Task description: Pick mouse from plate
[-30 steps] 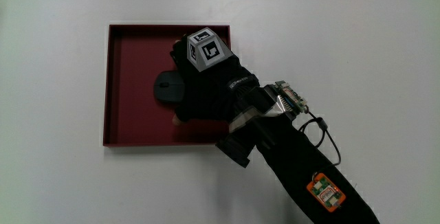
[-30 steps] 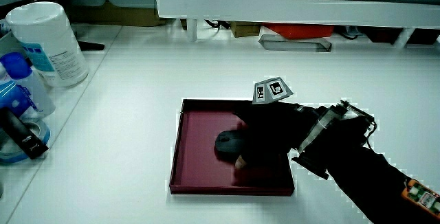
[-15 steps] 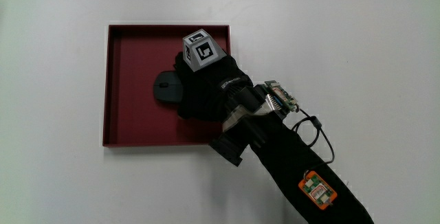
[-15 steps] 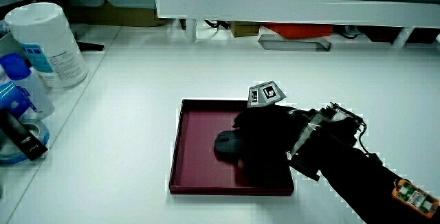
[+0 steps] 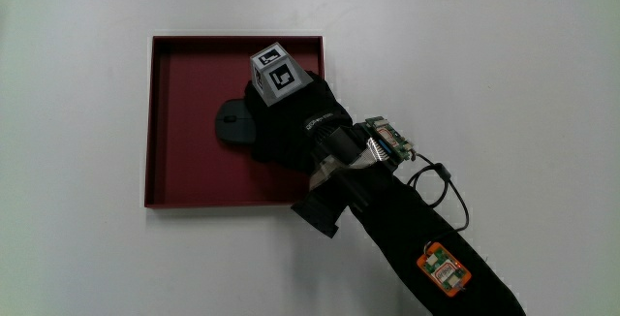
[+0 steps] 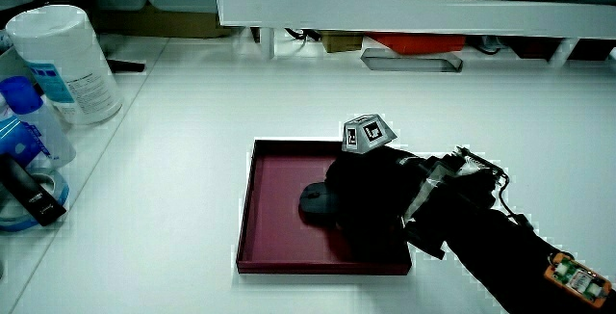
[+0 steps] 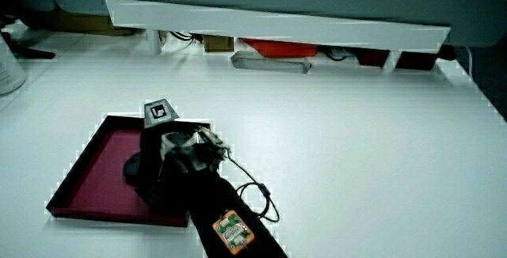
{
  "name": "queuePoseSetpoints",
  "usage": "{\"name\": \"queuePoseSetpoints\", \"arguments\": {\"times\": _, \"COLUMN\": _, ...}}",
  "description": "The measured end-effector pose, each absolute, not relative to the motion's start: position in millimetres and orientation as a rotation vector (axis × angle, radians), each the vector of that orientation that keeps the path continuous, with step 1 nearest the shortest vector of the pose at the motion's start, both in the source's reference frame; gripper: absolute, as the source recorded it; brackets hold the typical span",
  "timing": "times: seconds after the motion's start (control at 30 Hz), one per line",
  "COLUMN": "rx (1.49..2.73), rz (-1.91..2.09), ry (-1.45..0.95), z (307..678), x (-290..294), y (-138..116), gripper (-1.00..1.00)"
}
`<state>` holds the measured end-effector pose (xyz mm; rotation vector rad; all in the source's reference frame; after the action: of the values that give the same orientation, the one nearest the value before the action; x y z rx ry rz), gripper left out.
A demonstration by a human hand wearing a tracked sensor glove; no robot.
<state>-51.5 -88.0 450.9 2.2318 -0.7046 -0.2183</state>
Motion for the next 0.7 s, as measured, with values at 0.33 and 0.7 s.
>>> {"name": "queuePoseSetpoints", "arguments": {"times": 0.33, "rx": 2.268, "rz": -0.193, "ry": -0.756, "z": 439, "x": -52, "y": -84, "gripper": 1.00}}
{"name": "queuePoseSetpoints", "arguments": {"times": 0.7, "rx": 2.350, "rz": -0.131, "ry": -0.763, "z": 381, "x": -21, "y": -87, "gripper": 1.00}}
